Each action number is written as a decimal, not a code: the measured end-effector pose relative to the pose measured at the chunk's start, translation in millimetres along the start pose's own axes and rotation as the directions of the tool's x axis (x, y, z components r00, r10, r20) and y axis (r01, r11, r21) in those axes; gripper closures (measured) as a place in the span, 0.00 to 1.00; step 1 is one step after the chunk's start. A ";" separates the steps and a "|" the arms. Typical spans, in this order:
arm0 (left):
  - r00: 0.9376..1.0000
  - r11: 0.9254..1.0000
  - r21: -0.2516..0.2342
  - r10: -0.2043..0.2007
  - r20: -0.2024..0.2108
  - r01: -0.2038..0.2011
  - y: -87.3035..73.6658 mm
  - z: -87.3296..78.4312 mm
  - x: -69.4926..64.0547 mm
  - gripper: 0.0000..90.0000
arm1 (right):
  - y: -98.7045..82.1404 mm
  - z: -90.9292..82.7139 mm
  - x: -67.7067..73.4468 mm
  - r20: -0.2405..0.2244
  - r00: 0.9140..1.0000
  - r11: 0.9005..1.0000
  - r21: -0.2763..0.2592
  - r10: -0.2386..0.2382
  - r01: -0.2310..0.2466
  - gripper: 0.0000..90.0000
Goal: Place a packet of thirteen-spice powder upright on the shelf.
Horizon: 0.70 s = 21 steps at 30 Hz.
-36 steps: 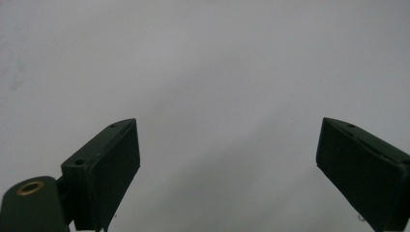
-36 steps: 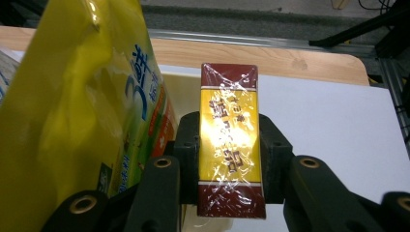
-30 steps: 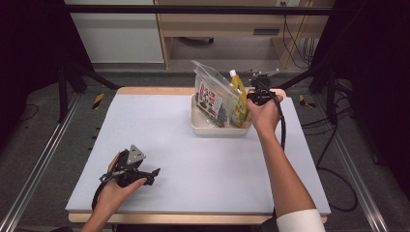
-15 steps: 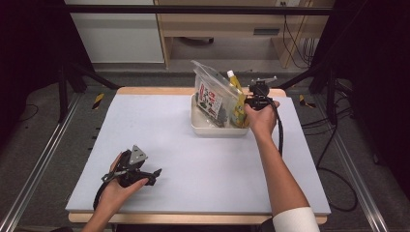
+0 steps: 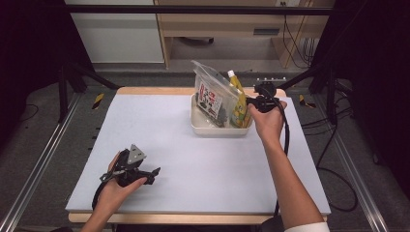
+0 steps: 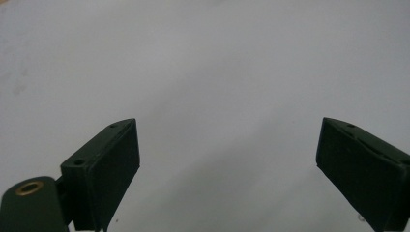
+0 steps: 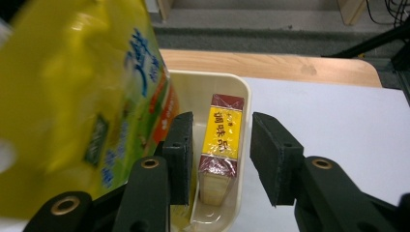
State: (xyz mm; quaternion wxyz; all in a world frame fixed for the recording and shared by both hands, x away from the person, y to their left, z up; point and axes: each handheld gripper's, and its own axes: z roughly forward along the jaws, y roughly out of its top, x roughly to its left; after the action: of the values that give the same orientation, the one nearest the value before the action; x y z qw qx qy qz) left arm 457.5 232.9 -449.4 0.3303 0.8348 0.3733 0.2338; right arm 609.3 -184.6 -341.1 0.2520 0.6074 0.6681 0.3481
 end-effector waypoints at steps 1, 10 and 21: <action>1.000 1.000 -0.002 -0.004 -0.002 0.004 -0.2 -0.2 0.6 0.09 | -0.8 -3.3 0.0 -0.005 1.000 1.000 -0.009 -0.002 0.002 0.67; 0.999 1.000 -0.013 -0.028 -0.020 0.028 -1.9 -3.7 7.2 0.07 | -12.8 -27.6 -5.1 -0.041 0.998 0.994 -0.100 -0.044 0.040 0.58; 0.999 0.999 -0.014 -0.032 -0.026 0.032 -3.5 -5.5 10.7 0.06 | -33.5 -55.6 -3.0 -0.067 0.993 0.985 -0.153 -0.095 0.083 0.30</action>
State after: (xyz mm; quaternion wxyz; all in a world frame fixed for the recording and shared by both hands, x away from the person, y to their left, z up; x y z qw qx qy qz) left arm 458.9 245.0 -446.7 0.3345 0.8234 0.3894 0.2419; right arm 546.1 -197.1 -332.1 0.2873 0.5429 0.6754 0.4081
